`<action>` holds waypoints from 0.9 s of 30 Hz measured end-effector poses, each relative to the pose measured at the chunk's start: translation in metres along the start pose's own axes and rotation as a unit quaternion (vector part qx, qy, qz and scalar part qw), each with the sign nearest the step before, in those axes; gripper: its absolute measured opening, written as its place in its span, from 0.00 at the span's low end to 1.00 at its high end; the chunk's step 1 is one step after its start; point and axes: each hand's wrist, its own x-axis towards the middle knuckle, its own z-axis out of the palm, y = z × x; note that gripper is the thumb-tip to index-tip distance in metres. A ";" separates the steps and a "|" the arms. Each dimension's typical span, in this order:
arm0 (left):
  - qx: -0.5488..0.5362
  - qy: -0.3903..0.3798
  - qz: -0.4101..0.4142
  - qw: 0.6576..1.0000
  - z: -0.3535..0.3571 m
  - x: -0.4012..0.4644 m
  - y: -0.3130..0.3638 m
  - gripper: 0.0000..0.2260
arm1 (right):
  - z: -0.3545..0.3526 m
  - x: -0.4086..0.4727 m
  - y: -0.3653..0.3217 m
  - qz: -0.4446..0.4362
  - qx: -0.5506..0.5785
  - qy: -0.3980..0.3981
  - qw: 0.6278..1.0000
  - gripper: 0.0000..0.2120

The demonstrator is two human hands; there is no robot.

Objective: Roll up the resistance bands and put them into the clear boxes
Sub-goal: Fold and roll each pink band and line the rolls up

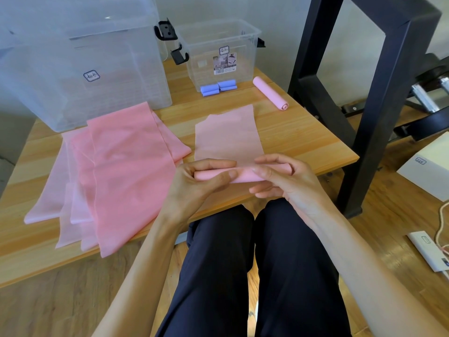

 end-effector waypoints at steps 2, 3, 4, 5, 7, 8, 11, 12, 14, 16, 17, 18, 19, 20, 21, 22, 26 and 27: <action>-0.005 0.010 -0.005 1.000 0.001 0.001 0.000 0.08 | 0.000 0.000 0.001 -0.006 0.002 -0.011 1.000 0.22; -0.002 0.013 -0.006 1.000 0.001 0.002 -0.001 0.08 | 0.000 0.000 0.002 -0.011 0.000 -0.012 1.000 0.22; 0.003 0.014 -0.006 1.000 0.001 0.002 -0.001 0.09 | 0.000 0.000 0.002 -0.016 -0.002 -0.009 1.000 0.21; 0.007 0.013 -0.007 1.000 0.001 0.002 -0.001 0.10 | 0.001 0.000 0.001 -0.017 -0.004 -0.002 1.000 0.20; 0.006 0.003 -0.008 1.000 0.000 0.001 -0.001 0.11 | 0.002 0.000 0.000 -0.014 -0.005 0.013 1.000 0.17; 0.005 0.001 -0.008 1.000 0.001 0.001 -0.001 0.12 | 0.002 0.000 0.000 -0.010 -0.002 0.017 1.000 0.17; 0.013 0.004 -0.009 1.000 0.002 0.002 -0.002 0.10 | -0.001 0.000 0.002 0.000 0.011 0.007 1.000 0.17; 0.013 0.006 -0.010 1.000 0.002 0.002 -0.002 0.09 | -0.002 0.000 0.002 -0.003 0.010 -0.002 1.000 0.16; 0.007 0.002 -0.016 1.000 0.001 0.002 -0.001 0.08 | -0.002 0.000 0.002 -0.012 -0.002 -0.009 1.000 0.15; 0.001 -0.013 -0.020 1.000 0.000 0.001 0.000 0.10 | -0.001 0.000 0.001 -0.012 -0.010 0.004 1.000 0.14; 0.002 -0.019 -0.020 1.000 0.000 0.001 0.000 0.11 | -0.001 0.001 0.001 -0.008 -0.012 0.013 1.000 0.14; 0.003 -0.021 -0.020 1.000 0.001 0.002 -0.001 0.11 | -0.002 0.001 0.001 -0.004 -0.013 0.017 1.000 0.15; 0.004 -0.018 -0.020 1.000 0.002 0.002 -0.001 0.11 | -0.002 0.001 0.001 0.000 -0.012 0.015 1.000 0.15; 0.002 -0.012 -0.022 1.000 0.003 0.002 -0.001 0.10 | -0.002 0.001 0.001 0.004 -0.008 0.009 1.000 0.16; 0.001 -0.004 -0.024 1.000 0.003 0.003 -0.001 0.10 | -0.002 0.000 0.002 0.005 -0.005 0.001 1.000 0.17; 0.002 0.000 -0.026 1.000 0.002 0.003 -0.001 0.10 | -0.002 0.000 0.002 0.002 -0.005 -0.006 1.000 0.17; 0.014 -0.036 -0.022 0.999 -0.001 0.001 0.000 0.13 | -0.002 0.000 0.001 -0.002 -0.017 0.012 1.000 0.16; 0.018 -0.041 -0.018 0.999 0.000 0.001 0.000 0.13 | -0.002 0.001 0.001 0.002 -0.016 0.019 1.000 0.16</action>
